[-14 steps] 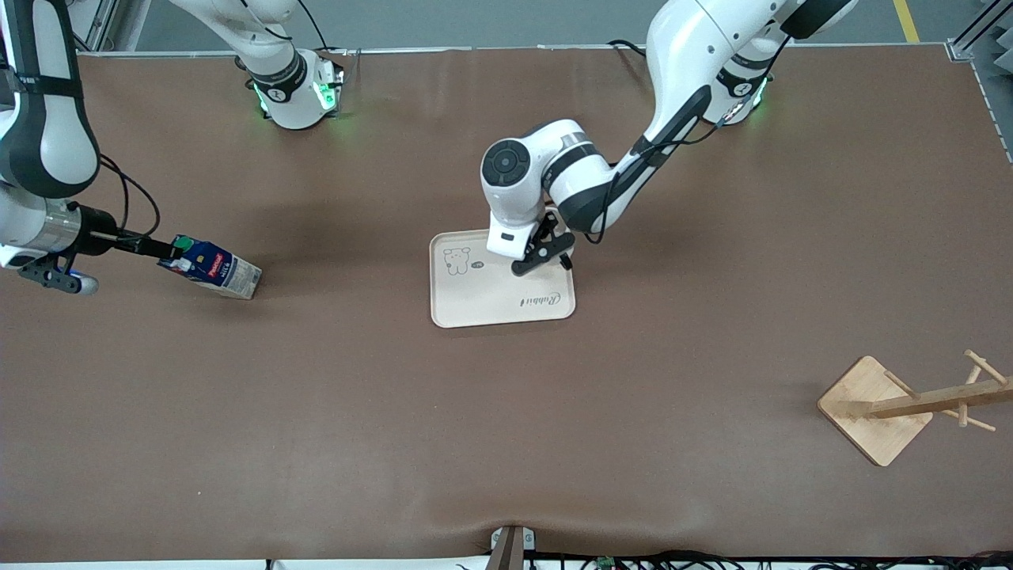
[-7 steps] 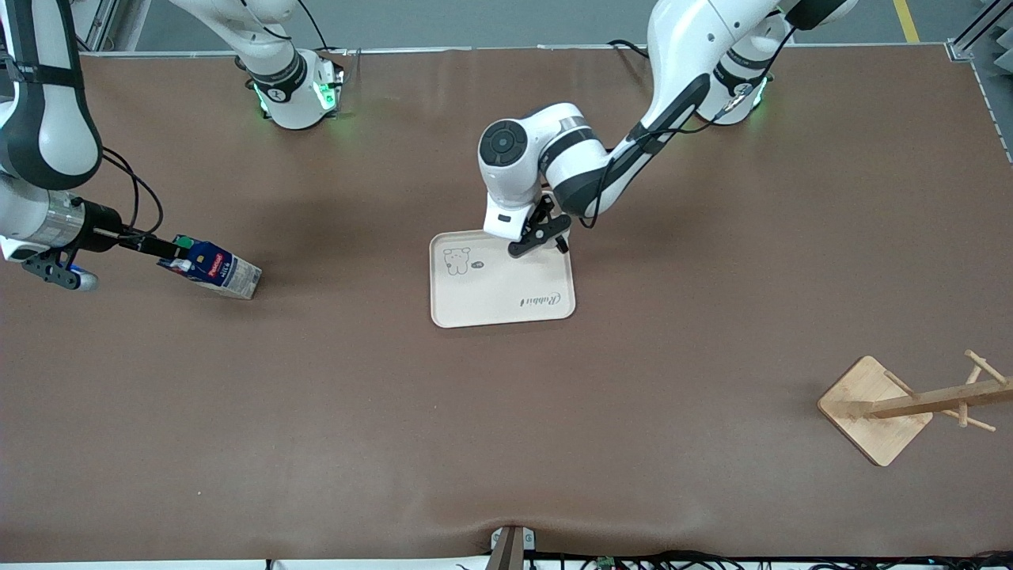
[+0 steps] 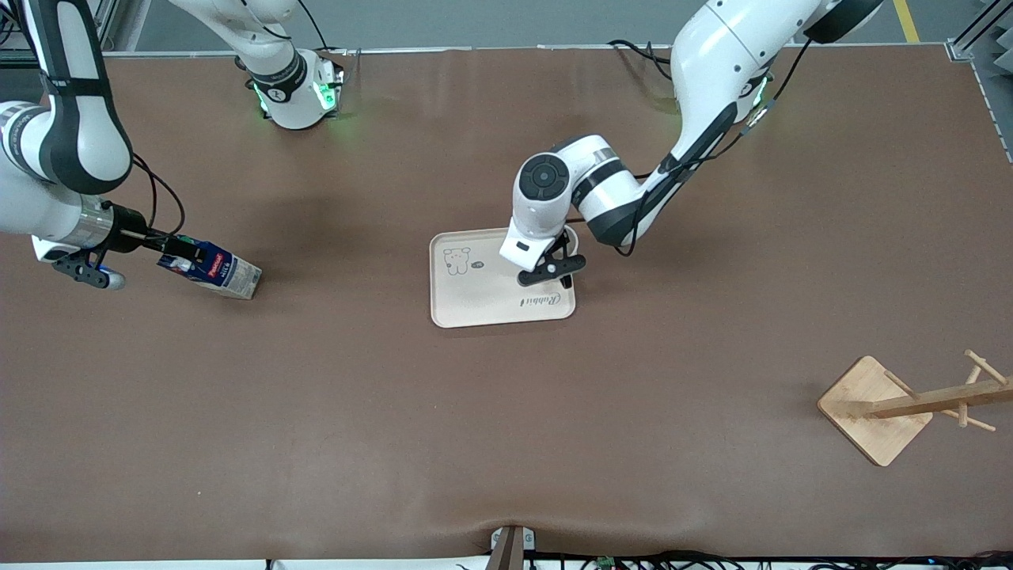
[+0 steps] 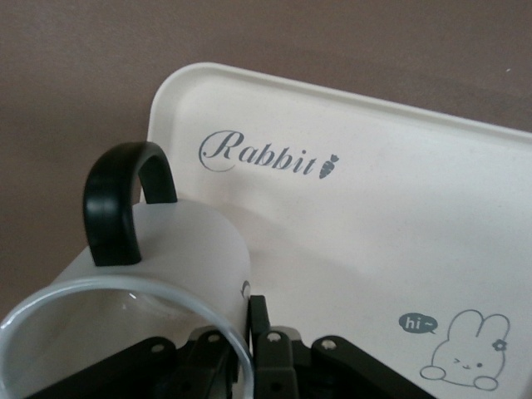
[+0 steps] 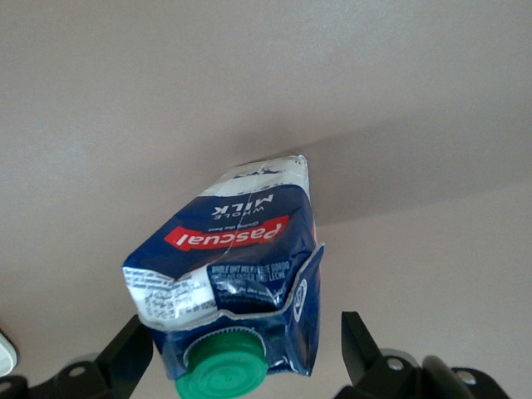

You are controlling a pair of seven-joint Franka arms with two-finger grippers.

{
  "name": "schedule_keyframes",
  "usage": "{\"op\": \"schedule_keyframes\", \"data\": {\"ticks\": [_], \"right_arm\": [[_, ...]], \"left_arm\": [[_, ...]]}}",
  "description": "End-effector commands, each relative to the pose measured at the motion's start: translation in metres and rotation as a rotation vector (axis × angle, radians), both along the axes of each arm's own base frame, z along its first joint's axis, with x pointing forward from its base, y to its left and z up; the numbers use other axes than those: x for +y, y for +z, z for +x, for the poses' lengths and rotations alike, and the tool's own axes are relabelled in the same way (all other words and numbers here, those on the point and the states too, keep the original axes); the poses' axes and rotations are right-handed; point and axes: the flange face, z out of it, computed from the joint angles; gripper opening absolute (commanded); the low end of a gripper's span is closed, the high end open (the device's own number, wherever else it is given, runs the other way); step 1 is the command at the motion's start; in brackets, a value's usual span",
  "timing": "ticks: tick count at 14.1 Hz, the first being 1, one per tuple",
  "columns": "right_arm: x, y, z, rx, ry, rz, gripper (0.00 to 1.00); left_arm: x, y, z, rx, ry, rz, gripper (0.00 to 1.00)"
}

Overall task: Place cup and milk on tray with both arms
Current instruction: 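Lower the mug onto the tray while the right gripper lifts the milk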

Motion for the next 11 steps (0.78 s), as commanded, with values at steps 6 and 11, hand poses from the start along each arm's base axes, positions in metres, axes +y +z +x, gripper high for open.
{"op": "schedule_keyframes", "data": {"ticks": [6,11], "right_arm": [[0.007,0.008,-0.018,-0.02,-0.029,0.009,0.0],[0.018,0.083,0.016,-0.004,0.03,0.04,0.0]], "left_arm": [[-0.016,0.002,-0.015,-0.002,-0.029,-0.027,0.0],[-0.022,-0.015,-0.02,0.008,-0.047,-0.047,0.0]]}}
